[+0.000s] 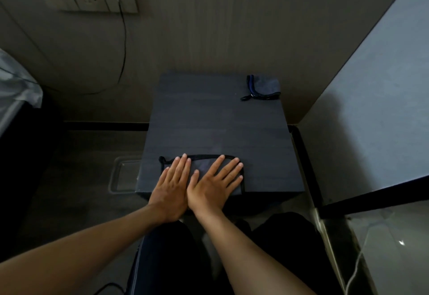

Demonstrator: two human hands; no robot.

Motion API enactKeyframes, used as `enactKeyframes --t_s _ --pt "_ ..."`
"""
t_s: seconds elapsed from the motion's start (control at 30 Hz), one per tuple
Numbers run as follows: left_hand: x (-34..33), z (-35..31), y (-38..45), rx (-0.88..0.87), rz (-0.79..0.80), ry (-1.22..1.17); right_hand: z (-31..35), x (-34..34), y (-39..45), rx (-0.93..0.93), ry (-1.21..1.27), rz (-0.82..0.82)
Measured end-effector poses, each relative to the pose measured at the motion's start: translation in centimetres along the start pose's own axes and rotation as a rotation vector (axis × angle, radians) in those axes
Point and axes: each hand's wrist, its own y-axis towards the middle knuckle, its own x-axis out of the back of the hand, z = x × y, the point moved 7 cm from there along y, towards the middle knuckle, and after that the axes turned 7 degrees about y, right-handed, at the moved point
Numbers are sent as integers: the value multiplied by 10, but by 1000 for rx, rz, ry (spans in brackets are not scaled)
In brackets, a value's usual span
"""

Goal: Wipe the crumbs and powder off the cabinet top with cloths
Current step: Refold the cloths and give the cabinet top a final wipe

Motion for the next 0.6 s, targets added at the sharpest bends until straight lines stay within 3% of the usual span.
enactKeyframes --t_s 0.2,0.6 --pt "0 47 -17 33 -150 -6 43 -21 -14 14 6 45" --pt "0 74 16 48 -9 7 64 -33 5 -94 25 65"
